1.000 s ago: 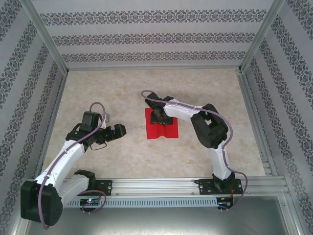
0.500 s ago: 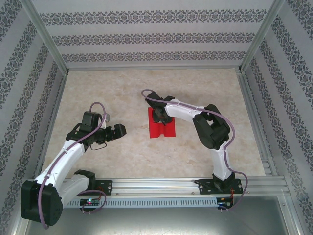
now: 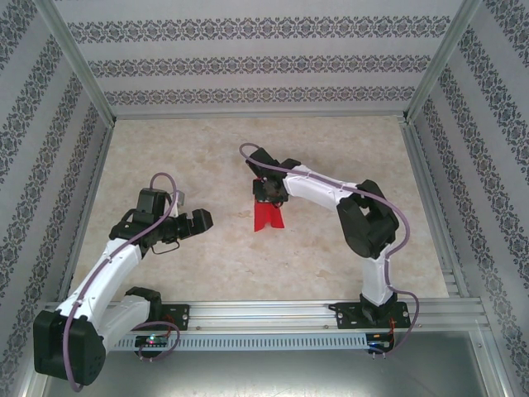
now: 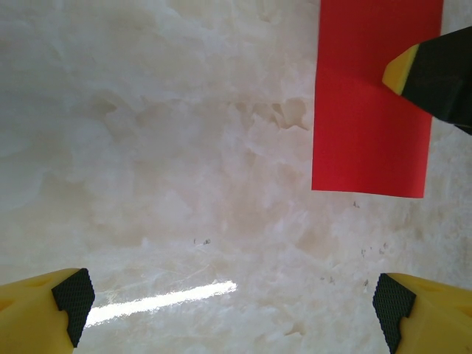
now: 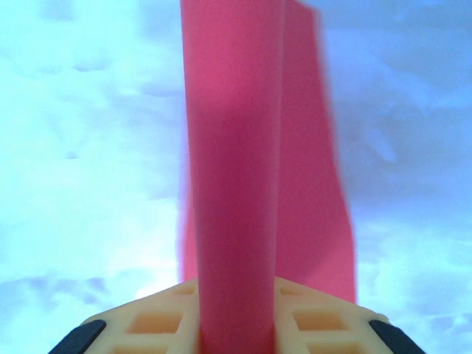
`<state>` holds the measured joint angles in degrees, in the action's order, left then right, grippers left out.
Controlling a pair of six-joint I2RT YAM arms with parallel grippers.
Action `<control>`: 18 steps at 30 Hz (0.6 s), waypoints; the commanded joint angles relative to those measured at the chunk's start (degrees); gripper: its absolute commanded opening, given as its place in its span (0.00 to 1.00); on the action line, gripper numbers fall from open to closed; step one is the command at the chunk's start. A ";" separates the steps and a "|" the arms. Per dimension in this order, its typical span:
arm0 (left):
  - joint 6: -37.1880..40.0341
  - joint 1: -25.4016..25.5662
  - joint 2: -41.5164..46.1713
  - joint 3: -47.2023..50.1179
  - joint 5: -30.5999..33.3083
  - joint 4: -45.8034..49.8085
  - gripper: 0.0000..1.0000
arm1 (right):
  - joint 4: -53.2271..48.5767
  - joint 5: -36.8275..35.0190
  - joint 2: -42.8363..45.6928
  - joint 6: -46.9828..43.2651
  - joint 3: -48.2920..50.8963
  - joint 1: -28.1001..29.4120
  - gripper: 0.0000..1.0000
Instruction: Fold a paper plane with a square sheet of paper (pick it up from the middle)
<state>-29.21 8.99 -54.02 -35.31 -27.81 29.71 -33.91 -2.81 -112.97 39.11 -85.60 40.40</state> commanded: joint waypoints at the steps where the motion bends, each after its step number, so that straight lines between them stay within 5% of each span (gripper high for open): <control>1: -0.41 0.11 1.85 -3.35 1.02 2.99 1.00 | 5.64 7.07 5.50 2.35 1.44 0.60 0.24; 9: -1.43 0.14 4.80 -8.12 -0.04 5.77 1.00 | 26.12 24.36 11.29 12.48 10.34 -0.32 0.24; 18: -5.38 0.07 2.28 -6.14 -4.20 -1.21 1.00 | 37.36 28.58 10.02 13.95 20.76 -1.94 0.25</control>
<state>-31.86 8.99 -50.78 -42.87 -29.69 31.99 -2.09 22.94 -102.04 52.23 -66.83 39.46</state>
